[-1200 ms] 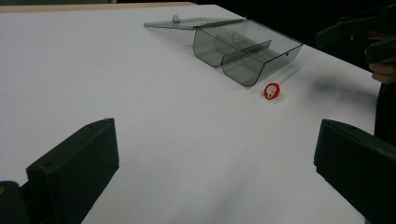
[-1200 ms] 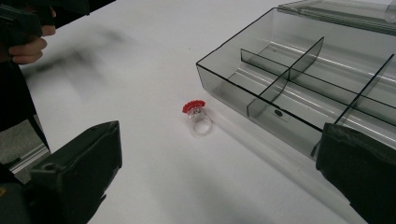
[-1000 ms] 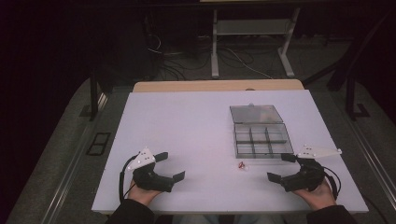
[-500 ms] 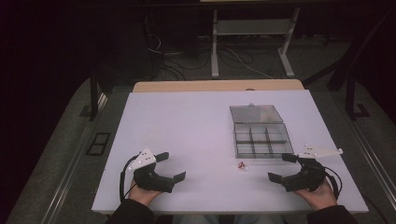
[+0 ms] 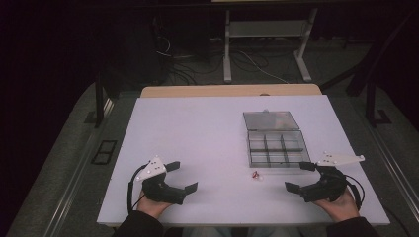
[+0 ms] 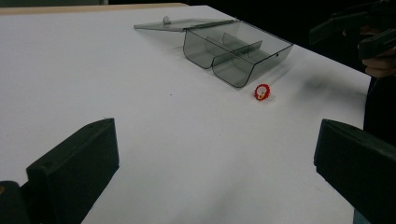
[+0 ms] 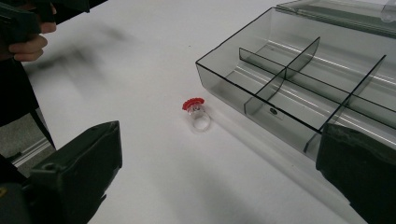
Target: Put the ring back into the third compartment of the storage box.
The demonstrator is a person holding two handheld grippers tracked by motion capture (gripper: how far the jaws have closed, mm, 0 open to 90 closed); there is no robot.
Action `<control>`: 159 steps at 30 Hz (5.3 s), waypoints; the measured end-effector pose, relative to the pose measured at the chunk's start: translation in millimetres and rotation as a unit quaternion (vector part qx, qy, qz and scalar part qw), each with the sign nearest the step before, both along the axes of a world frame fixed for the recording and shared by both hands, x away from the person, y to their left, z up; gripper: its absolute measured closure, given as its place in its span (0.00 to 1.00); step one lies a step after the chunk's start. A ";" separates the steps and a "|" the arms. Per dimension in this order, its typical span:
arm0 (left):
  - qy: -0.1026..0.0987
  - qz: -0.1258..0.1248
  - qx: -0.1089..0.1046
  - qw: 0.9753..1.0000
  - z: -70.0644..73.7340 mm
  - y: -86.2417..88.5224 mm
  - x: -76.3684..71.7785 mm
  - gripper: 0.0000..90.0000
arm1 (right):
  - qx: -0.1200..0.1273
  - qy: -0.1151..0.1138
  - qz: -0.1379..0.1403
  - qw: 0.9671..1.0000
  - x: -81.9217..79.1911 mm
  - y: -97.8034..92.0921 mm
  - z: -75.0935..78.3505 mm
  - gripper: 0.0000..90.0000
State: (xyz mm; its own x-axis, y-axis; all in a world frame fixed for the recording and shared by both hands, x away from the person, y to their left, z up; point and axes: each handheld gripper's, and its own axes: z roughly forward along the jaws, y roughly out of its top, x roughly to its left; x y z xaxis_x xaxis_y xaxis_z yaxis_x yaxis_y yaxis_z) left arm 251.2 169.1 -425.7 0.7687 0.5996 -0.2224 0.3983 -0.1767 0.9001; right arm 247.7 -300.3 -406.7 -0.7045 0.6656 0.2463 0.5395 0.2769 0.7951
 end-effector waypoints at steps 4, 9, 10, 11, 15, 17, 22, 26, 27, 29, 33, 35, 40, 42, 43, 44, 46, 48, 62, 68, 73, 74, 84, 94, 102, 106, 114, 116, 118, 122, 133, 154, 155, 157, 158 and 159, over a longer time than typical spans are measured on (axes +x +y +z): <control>0.005 -0.006 0.005 1.000 0.6 -0.5 0.6 0.00 | -0.009 0.000 0.004 1.000 1.9 0.9 3.3 0.00; 0.013 -0.011 0.005 1.000 0.9 -1.0 1.3 0.00 | -0.011 0.005 0.009 1.000 3.1 2.5 7.7 0.00; 0.013 -0.013 0.006 1.000 1.2 -1.5 1.2 0.00 | -0.016 0.006 0.014 1.000 4.6 4.5 9.2 0.00; 0.013 -0.013 0.006 1.000 1.2 -1.5 1.2 0.00 | -0.017 0.010 0.015 1.000 4.8 5.6 10.0 0.00; 0.014 -0.014 0.008 1.000 1.0 -1.6 1.4 0.00 | -0.029 0.011 0.027 0.999 8.2 11.8 12.3 0.00; 0.014 -0.014 0.007 1.000 1.0 -1.3 1.5 0.00 | -0.034 0.012 0.033 0.999 9.6 15.4 13.0 0.00; 0.014 -0.013 0.008 1.000 1.2 -0.8 1.4 0.00 | -0.044 0.017 0.042 0.998 12.4 22.9 13.9 0.00; 0.014 -0.013 0.008 1.000 1.0 -0.9 1.5 0.00 | -0.056 0.018 0.056 0.997 15.4 30.8 14.1 0.00; 0.014 -0.013 0.008 1.000 1.0 -1.0 1.4 0.00 | -0.058 0.020 0.057 0.996 15.6 32.1 14.1 0.00; 0.015 -0.012 0.008 1.000 1.0 -1.0 1.4 0.00 | -0.063 0.021 0.059 0.996 16.3 35.0 13.1 0.00; 0.014 -0.013 0.008 1.000 1.3 -0.8 1.3 0.00 | -0.071 0.023 0.064 0.995 17.8 38.1 11.5 0.00; 0.014 -0.012 0.005 1.000 1.6 -1.1 0.8 0.00 | -0.073 0.025 0.067 0.995 18.4 40.2 10.8 0.00; 0.013 -0.014 0.008 1.000 1.6 -1.2 0.6 0.00 | -0.079 0.029 0.078 0.993 20.0 46.3 9.2 0.00; 0.011 -0.015 0.009 1.000 1.7 -1.2 0.7 0.00 | -0.082 0.030 0.082 0.993 20.8 48.8 8.4 0.00; 0.011 -0.015 0.009 1.000 1.7 -1.2 0.7 0.00 | -0.084 0.032 0.084 0.992 21.0 50.0 8.2 0.00; 0.013 -0.014 0.008 1.000 1.7 -1.5 0.4 0.00 | -0.086 0.030 0.087 0.992 21.6 51.2 7.5 0.00; 0.014 -0.014 0.008 1.000 1.6 -1.6 0.4 0.00 | -0.087 0.033 0.087 0.992 21.8 52.7 7.1 0.00; 0.014 -0.015 0.009 1.000 1.5 -1.5 0.5 0.00 | -0.090 0.034 0.092 0.991 22.7 55.5 5.9 0.00; 0.012 -0.017 0.010 1.000 1.5 -2.4 -0.1 0.00 | -0.110 0.041 0.115 0.986 28.5 72.2 -0.6 0.00; 0.012 -0.017 0.009 1.000 1.6 -2.7 -0.4 0.00 | -0.115 0.043 0.119 0.985 29.8 77.2 -2.6 0.00; 0.012 -0.017 0.009 1.000 1.6 -2.8 -0.5 0.00 | -0.123 0.046 0.123 0.984 33.0 82.7 -5.9 0.00; 0.012 -0.018 0.010 1.000 1.6 -2.9 -0.6 0.00 | -0.125 0.047 0.125 0.983 33.7 83.3 -6.6 0.00; 0.012 -0.022 0.011 1.000 1.8 -3.8 -1.1 0.00 | -0.136 0.053 0.127 0.981 38.6 88.7 -11.3 0.01; 0.012 -0.024 0.012 1.000 1.7 -3.7 -1.0 0.00 | -0.154 0.047 0.132 0.978 42.1 97.3 -15.0 0.23; 0.012 -0.025 0.012 1.000 1.7 -4.2 -1.3 0.00 | -0.165 0.047 0.131 0.976 45.6 100.1 -18.2 0.33; 0.011 -0.026 0.012 1.000 1.8 -4.3 -1.4 0.00 | -0.169 0.047 0.132 0.976 47.9 100.3 -20.1 0.37; 0.011 -0.028 0.013 0.999 1.7 -5.2 -1.6 0.00 | -0.185 0.042 0.133 0.973 51.7 104.2 -25.2 0.45; 0.010 -0.028 0.013 0.999 1.7 -5.1 -1.6 0.00 | -0.188 0.042 0.133 0.972 52.7 105.5 -26.3 0.47; 0.010 -0.028 0.013 0.999 1.6 -5.1 -1.5 0.00 | -0.189 0.042 0.134 0.972 53.5 105.9 -26.8 0.47; 0.011 -0.027 0.012 0.999 1.7 -5.4 -1.8 0.00 | -0.193 0.040 0.135 0.971 57.2 107.3 -28.8 0.52; 0.009 -0.027 0.012 1.000 1.9 -5.2 -1.7 0.00 | -0.190 0.043 0.135 0.971 60.9 107.9 -29.7 0.65; 0.010 -0.028 0.013 0.999 1.5 -5.1 -1.4 0.00 | -0.176 0.064 0.144 0.972 61.8 109.4 -23.8 0.77; 0.010 -0.027 0.012 1.000 1.5 -5.2 -1.4 0.00 | -0.174 0.065 0.145 0.972 61.6 109.7 -23.3 0.78; 0.010 -0.027 0.012 0.999 1.3 -5.2 -1.2 0.00 | -0.172 0.068 0.147 0.972 61.2 110.1 -22.0 0.78; 0.010 -0.028 0.013 0.999 1.2 -5.2 -1.2 0.00 | -0.173 0.068 0.148 0.971 61.0 110.1 -21.2 0.78; 0.011 -0.028 0.013 0.999 1.2 -5.3 -1.1 0.00 | -0.171 0.071 0.151 0.971 60.7 110.1 -19.4 0.78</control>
